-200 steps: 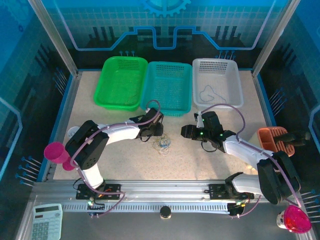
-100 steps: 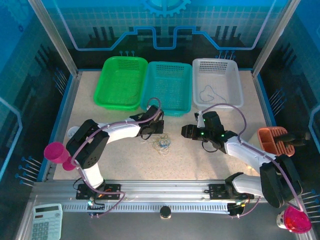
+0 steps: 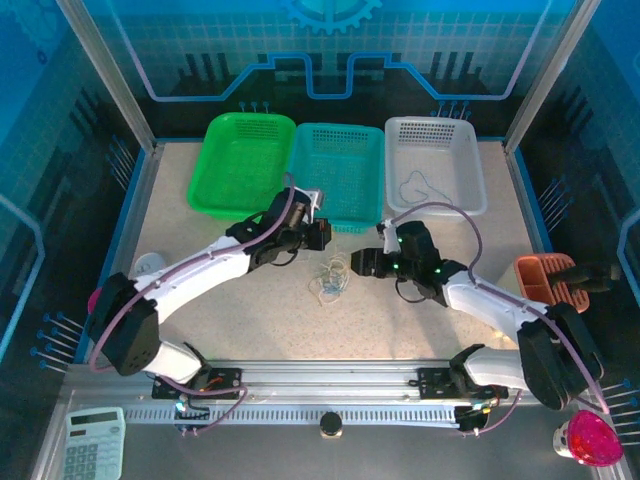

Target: Untangle the cables

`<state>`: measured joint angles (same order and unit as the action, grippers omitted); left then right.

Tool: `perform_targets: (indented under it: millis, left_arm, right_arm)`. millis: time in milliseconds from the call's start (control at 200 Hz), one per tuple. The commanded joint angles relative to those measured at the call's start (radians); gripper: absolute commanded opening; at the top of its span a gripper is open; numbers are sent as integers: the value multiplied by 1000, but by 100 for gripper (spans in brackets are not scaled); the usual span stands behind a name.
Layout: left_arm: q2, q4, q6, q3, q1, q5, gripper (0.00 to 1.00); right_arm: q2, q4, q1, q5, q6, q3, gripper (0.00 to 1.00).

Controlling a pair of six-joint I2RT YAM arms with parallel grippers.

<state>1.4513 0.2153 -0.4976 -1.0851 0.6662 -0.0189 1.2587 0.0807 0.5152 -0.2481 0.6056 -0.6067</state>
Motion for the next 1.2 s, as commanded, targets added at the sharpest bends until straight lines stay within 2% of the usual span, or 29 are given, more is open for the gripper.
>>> perform_targets:
  millis: [0, 335, 650, 995, 1196]
  left_arm:
    - [-49, 32, -12, -31, 12, -67, 0]
    - [-131, 13, -62, -75, 24, -115, 0]
    - [-186, -12, -103, -171, 30, -157, 0]
    - [-229, 20, -80, -297, 30, -148, 0]
    - [-247, 62, -28, -367, 31, -102, 0]
  right_arm:
    - [37, 56, 24, -12, -23, -65, 63]
    - [163, 147, 64, 2, -4, -125, 63]
    - [284, 265, 67, 31, 23, -69, 59]
    - [331, 321, 69, 50, 57, -3, 57]
    - [318, 314, 71, 59, 59, 13, 57]
